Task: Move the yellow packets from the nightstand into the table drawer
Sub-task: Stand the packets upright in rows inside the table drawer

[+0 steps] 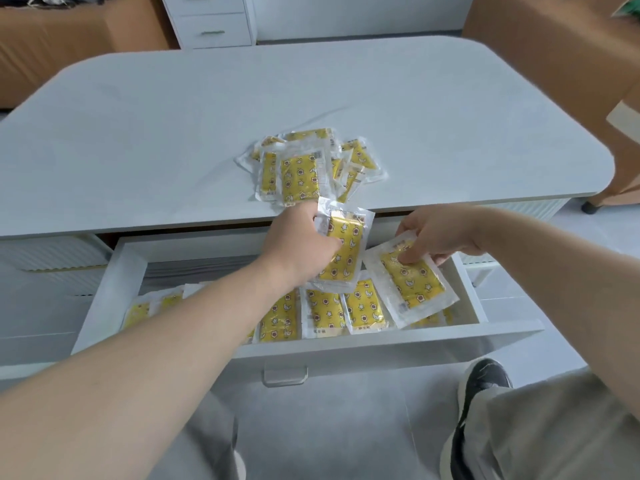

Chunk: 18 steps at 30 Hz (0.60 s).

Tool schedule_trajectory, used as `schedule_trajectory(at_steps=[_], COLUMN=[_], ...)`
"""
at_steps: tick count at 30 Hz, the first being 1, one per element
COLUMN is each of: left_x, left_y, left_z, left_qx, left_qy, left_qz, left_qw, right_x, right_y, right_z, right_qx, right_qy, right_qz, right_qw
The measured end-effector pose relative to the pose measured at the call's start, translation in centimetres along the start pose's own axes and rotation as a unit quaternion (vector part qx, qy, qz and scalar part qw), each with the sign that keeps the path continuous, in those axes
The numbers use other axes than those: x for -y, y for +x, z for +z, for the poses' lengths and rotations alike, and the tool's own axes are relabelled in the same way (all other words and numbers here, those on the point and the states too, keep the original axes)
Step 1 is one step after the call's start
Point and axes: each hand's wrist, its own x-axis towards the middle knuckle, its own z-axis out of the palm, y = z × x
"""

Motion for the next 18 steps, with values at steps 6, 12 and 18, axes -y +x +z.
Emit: schedule_trajectory(at_steps=[6,12,18], left_x=[0.4,0.4,0.3], left_y=[0.1,0.9,1.2], left_z=[0.5,-0.1,-0.2], left_qx=[0.017,0.010,0.005], left_qy=[0.032,0.012,-0.012], left_qz=[0.014,0.021,0.023], left_qw=[0.999,1.000,1.000], right_x=[-0.8,-1.9,-2.0], right_y=[2.3,3.5,3.9], right_z=[0.9,2.6,4.0], right_qx=[0.000,0.022,-0.023], right_qy=[-0.090,-0.199,-0.324], right_qz=[0.036,0.036,0.001], right_qw=[0.995,0.979,0.946])
